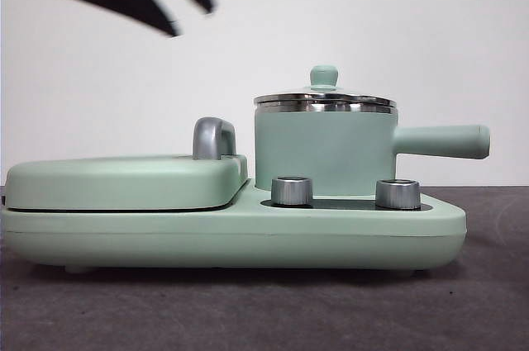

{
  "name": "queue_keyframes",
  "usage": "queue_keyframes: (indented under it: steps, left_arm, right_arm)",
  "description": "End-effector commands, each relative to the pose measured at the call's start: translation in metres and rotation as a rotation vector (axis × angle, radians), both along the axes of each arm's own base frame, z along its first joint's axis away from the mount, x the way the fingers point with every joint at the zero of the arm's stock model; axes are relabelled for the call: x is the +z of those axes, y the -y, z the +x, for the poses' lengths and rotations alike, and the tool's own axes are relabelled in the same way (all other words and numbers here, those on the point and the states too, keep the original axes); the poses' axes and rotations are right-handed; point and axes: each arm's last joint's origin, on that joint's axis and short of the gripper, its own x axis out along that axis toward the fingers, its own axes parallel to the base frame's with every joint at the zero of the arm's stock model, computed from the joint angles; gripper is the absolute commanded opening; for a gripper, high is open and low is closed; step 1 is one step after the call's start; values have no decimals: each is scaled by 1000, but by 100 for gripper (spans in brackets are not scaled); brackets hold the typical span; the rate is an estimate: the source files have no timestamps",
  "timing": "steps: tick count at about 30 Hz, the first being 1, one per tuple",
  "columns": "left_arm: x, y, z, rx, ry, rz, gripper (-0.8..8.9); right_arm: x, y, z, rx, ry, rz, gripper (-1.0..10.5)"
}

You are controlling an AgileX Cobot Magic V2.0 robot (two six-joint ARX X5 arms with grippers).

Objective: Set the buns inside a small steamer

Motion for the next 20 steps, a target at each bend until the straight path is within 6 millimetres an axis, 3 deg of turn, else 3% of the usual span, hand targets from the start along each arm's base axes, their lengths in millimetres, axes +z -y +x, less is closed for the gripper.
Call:
queue_keyframes:
  steps: [1, 10, 20]
  left_arm:
    - [-3, -15, -13, 54, 12, -19, 254]
    - [-1, -67, -50, 253, 80, -24, 250]
    - [7, -81, -62, 299, 127, -59, 220]
  right_arm:
    - [5, -9, 6, 22, 6, 29, 298]
    - [6, -39, 34, 71, 13, 63, 298]
    - [12, -43, 37, 74, 67, 117, 273]
